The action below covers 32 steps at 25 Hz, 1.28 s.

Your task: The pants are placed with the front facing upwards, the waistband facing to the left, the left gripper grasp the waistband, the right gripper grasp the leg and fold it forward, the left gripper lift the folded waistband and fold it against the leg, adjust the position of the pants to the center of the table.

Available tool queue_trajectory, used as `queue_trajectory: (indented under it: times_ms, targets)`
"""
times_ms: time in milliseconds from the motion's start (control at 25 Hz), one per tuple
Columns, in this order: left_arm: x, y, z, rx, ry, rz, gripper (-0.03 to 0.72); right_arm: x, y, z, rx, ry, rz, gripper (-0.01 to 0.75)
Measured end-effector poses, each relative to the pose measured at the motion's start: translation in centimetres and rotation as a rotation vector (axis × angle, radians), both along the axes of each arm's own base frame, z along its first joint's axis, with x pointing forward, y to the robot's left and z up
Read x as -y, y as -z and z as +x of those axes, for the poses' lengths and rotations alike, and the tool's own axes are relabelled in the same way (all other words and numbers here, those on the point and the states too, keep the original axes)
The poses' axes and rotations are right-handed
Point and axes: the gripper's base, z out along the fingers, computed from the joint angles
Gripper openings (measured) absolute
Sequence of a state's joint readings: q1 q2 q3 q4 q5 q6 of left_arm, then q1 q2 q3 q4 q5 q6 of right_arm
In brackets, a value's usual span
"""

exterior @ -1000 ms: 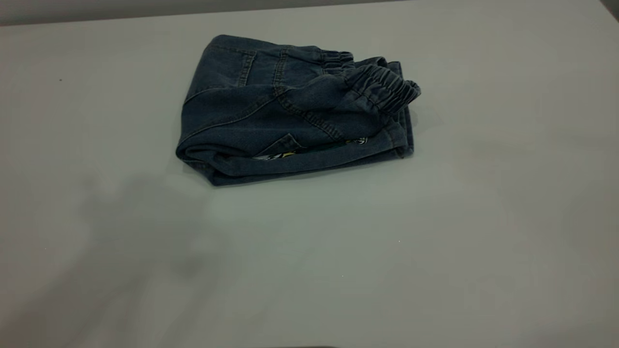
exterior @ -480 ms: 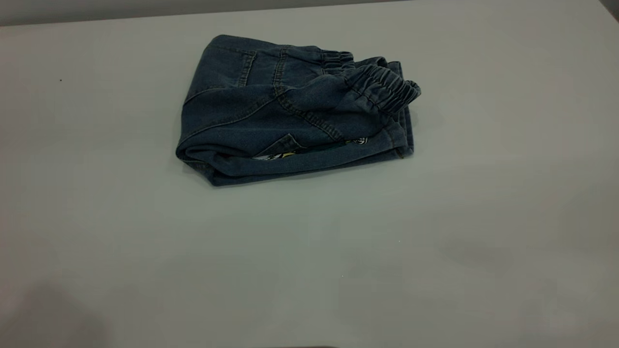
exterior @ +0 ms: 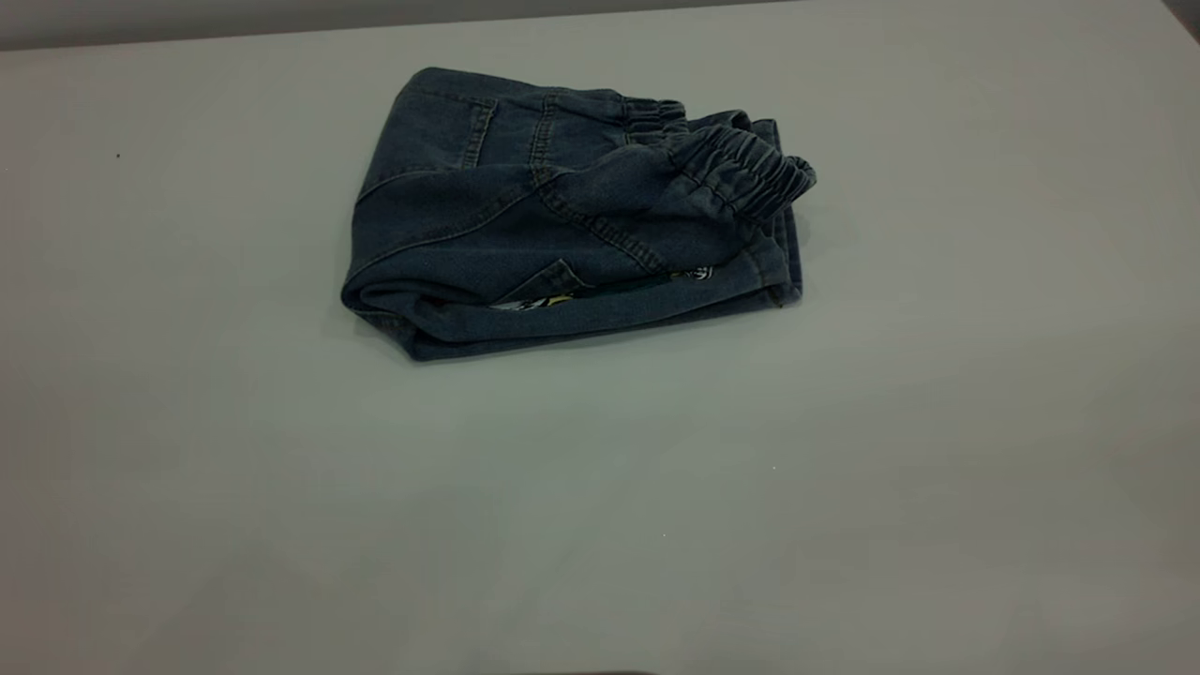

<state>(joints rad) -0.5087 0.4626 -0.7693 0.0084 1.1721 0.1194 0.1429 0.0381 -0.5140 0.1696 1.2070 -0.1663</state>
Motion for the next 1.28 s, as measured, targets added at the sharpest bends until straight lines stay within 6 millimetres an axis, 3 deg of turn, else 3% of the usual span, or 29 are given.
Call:
queue_trajectory:
  times_ms: [440,1280]
  targets:
    - [0.2,6.3,-1.3,-0.162,0.03,-0.017,0.465,-0.1,0.6,0.7,0.015,0.009,0.024,0.496]
    - [0.5,7.2,-1.0,-0.156,0.033,-0.037,0.465,-0.3,0.6,0.6,0.01,0.002,0.049,0.496]
